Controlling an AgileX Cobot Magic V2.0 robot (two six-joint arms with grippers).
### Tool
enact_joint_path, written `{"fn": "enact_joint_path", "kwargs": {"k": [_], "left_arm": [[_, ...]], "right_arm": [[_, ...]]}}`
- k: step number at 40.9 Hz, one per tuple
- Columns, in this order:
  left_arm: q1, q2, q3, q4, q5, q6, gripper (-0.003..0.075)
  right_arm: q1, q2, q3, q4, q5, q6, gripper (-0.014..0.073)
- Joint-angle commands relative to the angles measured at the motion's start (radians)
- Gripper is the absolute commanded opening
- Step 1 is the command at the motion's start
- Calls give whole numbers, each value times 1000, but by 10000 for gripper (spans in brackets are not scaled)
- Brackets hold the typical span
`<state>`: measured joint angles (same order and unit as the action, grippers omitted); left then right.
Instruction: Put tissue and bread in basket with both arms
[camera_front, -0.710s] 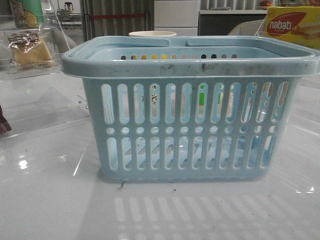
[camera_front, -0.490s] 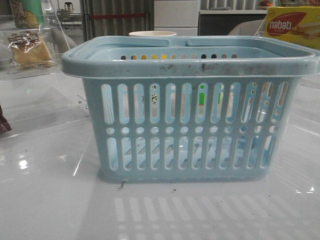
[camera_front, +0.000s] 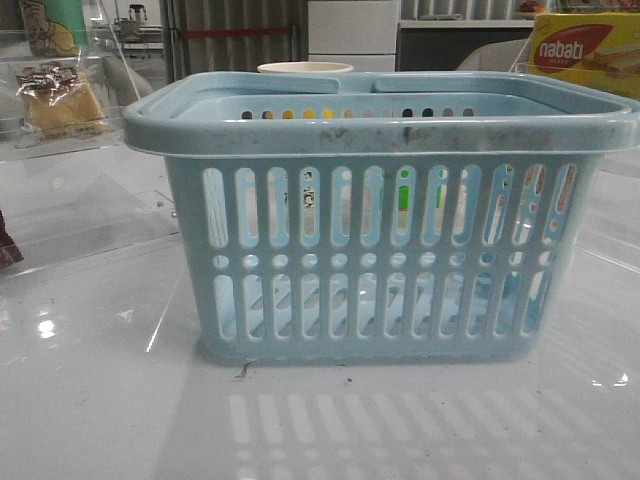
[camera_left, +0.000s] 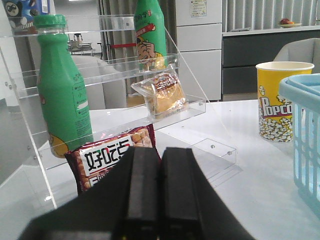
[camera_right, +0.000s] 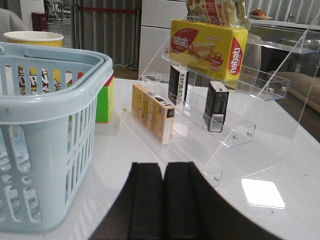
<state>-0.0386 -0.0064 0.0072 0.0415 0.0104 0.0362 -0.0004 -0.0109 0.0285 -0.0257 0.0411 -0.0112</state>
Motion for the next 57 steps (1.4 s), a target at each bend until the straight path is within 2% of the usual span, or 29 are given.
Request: {"fn": "enact_joint_path", "kwargs": {"k": [1, 8, 11, 18, 30, 37, 39, 47, 57], "left_arm": [[-7, -17, -1, 0, -91, -3, 90], [-7, -17, -14, -23, -137, -7, 90], [-7, -17, -47, -63, -135, -9, 90], [-7, -8, -216, -79, -102, -9, 90], [-7, 151, -593, -79, 149, -9, 90], [-7, 275, -766, -79, 393, -9, 90], [-7, 302, -791, -79, 468, -9, 90], [-7, 367, -794, -79, 605, -9, 90], [-7, 405, -774, -79, 680, -9, 90]], "right_arm": [[-5, -18, 1, 3, -110, -8, 57], [-5, -18, -10, 12, -241, -7, 57], [-5, -18, -54, 12, -227, -7, 57], [-5, -3, -254, 12, -22, -7, 57], [-5, 171, -642, 12, 229, -7, 57], [-5, 296, -797, 12, 432, -7, 57], [-5, 327, -820, 12, 486, -7, 57], [-5, 421, -826, 12, 634, -7, 57], [-5, 506, -825, 12, 742, -7, 57]]}}
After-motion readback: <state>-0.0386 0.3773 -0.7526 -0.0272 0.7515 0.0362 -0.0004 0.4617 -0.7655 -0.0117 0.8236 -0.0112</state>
